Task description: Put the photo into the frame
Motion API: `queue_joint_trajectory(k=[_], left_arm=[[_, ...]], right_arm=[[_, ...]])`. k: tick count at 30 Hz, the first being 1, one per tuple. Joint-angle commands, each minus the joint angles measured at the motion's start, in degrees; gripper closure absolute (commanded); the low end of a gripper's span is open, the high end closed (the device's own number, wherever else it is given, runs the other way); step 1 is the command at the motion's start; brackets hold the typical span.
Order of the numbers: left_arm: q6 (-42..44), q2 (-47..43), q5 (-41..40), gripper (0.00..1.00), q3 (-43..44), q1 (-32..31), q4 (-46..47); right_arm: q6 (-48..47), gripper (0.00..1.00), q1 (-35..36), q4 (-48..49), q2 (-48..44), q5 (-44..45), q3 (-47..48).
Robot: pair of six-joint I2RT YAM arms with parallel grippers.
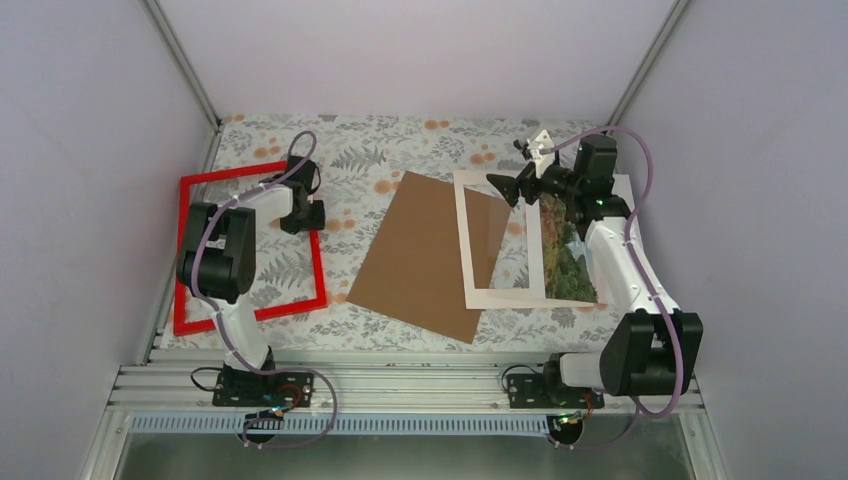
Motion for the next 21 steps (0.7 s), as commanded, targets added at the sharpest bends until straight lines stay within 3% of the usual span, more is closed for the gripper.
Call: queue_joint_trajectory(k=[1, 3, 6, 11, 18, 21], left_arm=[[-0.61, 2.11, 0.92, 0.57, 1.77, 0.10, 1.87], [-0.73, 2.58, 0.86, 0.64, 1.82, 0.14, 1.77], [-0.73, 2.74, 0.70, 0.88, 3.00, 0.09, 0.71], [-0.11, 0.77, 2.78, 0.92, 6.11, 0.10, -1.84], [5.22, -8.91, 12.54, 0.98, 11.89, -1.71, -6.19], [9.62, -14.01, 17.59, 0.98, 14.22, -2.85, -6.12]], right_arm=[[0.35, 0.00, 0.85, 1.19, -1.52, 2.24, -1.09], [0.61, 0.00, 1.11, 1.75, -1.43, 3.11, -1.55], [-2.20, 0.00, 1.31, 1.41, -1.51, 2.30, -2.06], [-6.12, 0.00, 1.81, 0.06, -0.55, 0.89, -1.66], [-13.64, 0.00, 3.11, -2.24, 0.21, -1.40, 1.10], [-15.05, 0.00, 4.42, 2.56, -0.79, 1.83, 0.95]])
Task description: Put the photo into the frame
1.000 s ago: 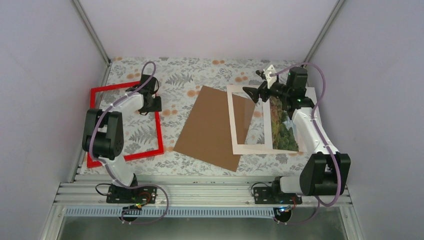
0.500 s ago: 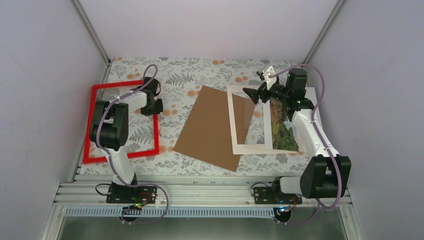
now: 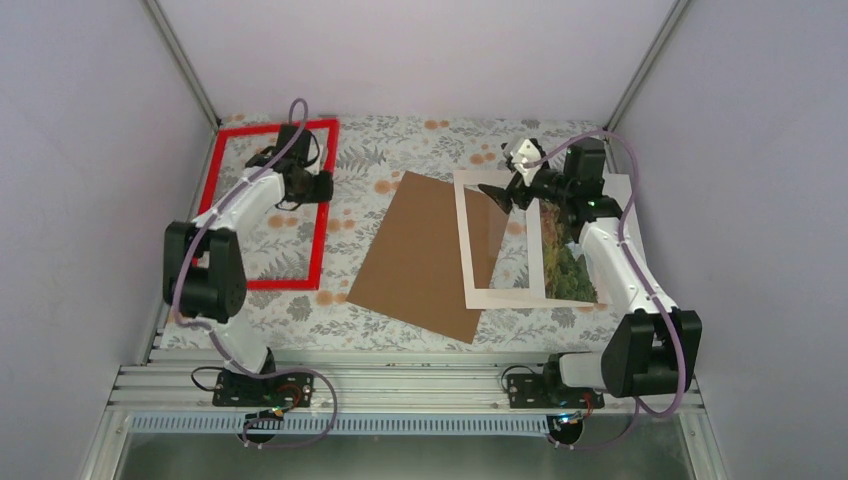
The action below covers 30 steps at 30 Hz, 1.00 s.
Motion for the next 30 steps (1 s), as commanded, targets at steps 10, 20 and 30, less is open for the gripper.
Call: queue_joint_trajectory(k=[10, 20, 30], left_arm=[[19.70, -13.96, 34.69, 0.98, 16.06, -4.57, -8.61], [24.55, -9.30, 33.37, 0.98, 24.26, -14.63, -20.46], [24.46, -6.15, 30.81, 0.98, 27.56, -19.24, -22.41]], right_arm=[[-28.68, 0.00, 12.11, 11.83, -2.02, 12.45, 4.83], [-59.50, 0.00, 23.89, 15.59, -3.45, 25.59, 0.60], [-69.03, 0.12, 28.76, 10.95, -1.03, 31.17, 0.62]])
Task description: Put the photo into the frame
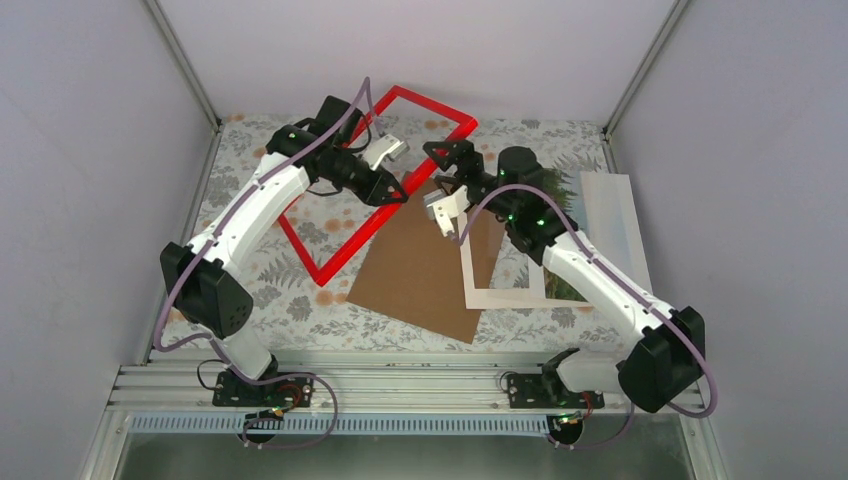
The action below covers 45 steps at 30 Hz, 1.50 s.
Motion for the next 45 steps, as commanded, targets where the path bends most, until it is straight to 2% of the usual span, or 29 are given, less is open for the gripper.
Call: queue_joint_trajectory(k=[1, 8, 13, 14, 16, 19, 20, 21, 22, 25, 28, 32, 37, 41, 45], left_arm=[[2.55, -0.06, -2.62, 0.98, 3.42, -1.80, 1.11], [2.82, 0.01, -6.16, 0.98, 4.17, -2.75, 1.58], [4.34, 0.93, -7.97, 0.96, 7.31, -2.75, 0.82], [4.68, 1.12, -8.53, 0.94, 7.96, -2.77, 0.78], [5.18, 1.61, -10.41, 0.86, 9.37, -2.75, 0.69], [4.17, 2.23, -17.10, 0.58, 13.77, -2.15, 0.35], [3.95, 1.70, -18.19, 0.38, 14.95, -1.34, 1.21], [3.79, 0.58, -18.71, 0.24, 15.68, -0.26, 2.63], [3.52, -0.79, -18.65, 0.03, 15.60, 1.19, 5.46], [2.96, -5.43, -20.99, 0.00, 14.12, 4.52, 16.64], [1.09, -7.11, -25.36, 0.00, 15.44, 6.82, 22.96], [-4.29, -8.84, -31.07, 0.00, 15.42, 12.04, 30.68], [-5.06, -13.02, -40.13, 0.00, 11.37, 16.90, 46.53], [-3.95, -11.52, -47.20, 0.00, 15.81, 18.26, 46.97], [-5.61, -12.23, -47.08, 0.00, 13.15, 19.21, 45.14]], right_arm=[[-6.96, 0.19, 1.15, -0.72, 1.84, 4.74, -0.53], [-5.01, 0.57, 1.92, -0.31, 4.15, 8.06, 1.25], [-4.66, 0.93, 1.89, 0.84, 3.11, 8.90, -0.83], [-4.22, 0.96, 1.93, 1.35, 3.01, 9.07, -1.00], [-2.27, 0.97, 1.94, 2.07, 3.06, 9.19, -0.60], [3.59, 0.97, 1.87, 1.11, 3.19, 8.90, 1.82], [5.66, 0.97, 1.81, -0.01, 3.32, 8.69, 2.88], [7.86, 0.97, 1.83, -0.77, 3.38, 8.49, 3.76], [9.80, 0.96, 1.73, -1.12, 3.29, 8.18, 4.22], [15.69, 0.97, 1.33, -1.38, 2.63, 6.98, 4.32], [23.32, 0.97, 0.71, -2.07, 2.53, 5.78, 5.40], [37.53, 0.97, -1.16, -3.28, 3.03, 4.15, 8.70], [59.87, 0.97, -4.53, -4.81, 2.49, -0.85, 11.43], [76.35, 0.97, -7.76, -4.75, 1.10, -7.80, 11.05], [93.02, 0.97, -13.36, -1.92, 1.37, -14.07, 10.96]])
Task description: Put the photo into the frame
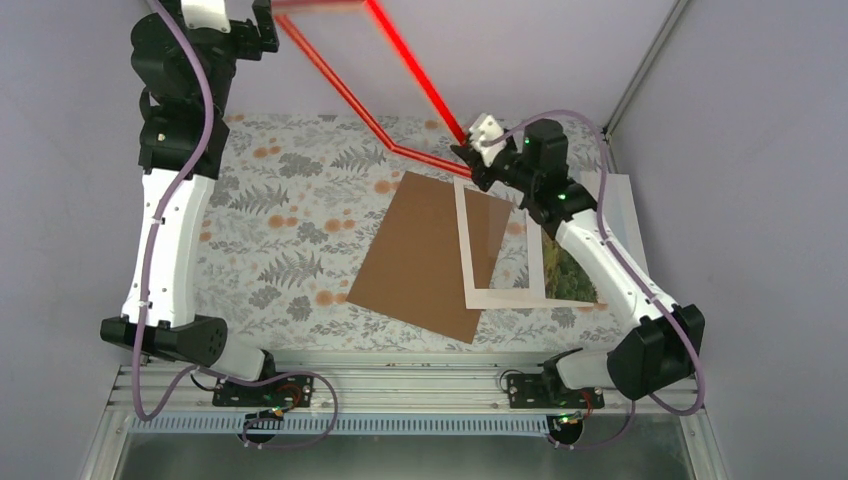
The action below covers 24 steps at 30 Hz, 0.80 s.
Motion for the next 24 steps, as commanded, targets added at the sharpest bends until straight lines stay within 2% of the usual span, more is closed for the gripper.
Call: queue_joint_trajectory(k=[1, 3, 7, 11, 14, 16, 19, 24], left_arm=[[-2.30, -0.91, -4.00, 0.00, -2.47, 0.84, 1.02], [-3.26, -1.49, -4.22, 0.00, -4.64, 1.26, 0.29], [-4.96, -3.20, 0.68, 0.00, -10.34, 3.04, -2.14], [-7.02, -4.28, 6.46, 0.01, -17.89, 4.68, -6.94], [-8.11, -4.14, 13.71, 0.06, -23.72, 7.67, -10.95], [-7.67, -3.73, 17.35, 0.11, -26.43, 9.68, -13.28], [-7.02, -3.52, 19.85, 0.11, -29.99, 11.89, -14.80], [-5.13, -1.39, 18.72, 0.14, -34.79, 15.23, -18.09]], right_arm=[[29.37, 0.97, -6.03, 8.96, -1.92, -11.50, 1.57], [36.78, 0.97, -8.10, 11.64, -1.60, -14.83, 0.76], [51.25, 0.97, -10.37, 18.47, -0.37, -22.26, -2.85], [65.71, 0.97, -10.39, 26.43, 1.79, -26.74, -7.22], [73.90, 0.97, -10.35, 29.94, 3.97, -27.82, -9.39], [76.80, 0.96, -9.84, 30.81, 5.46, -28.04, -10.36], [80.07, 0.97, -8.01, 32.90, 7.96, -28.33, -11.77], [85.40, 0.97, -4.57, 37.01, 14.70, -30.06, -12.34]])
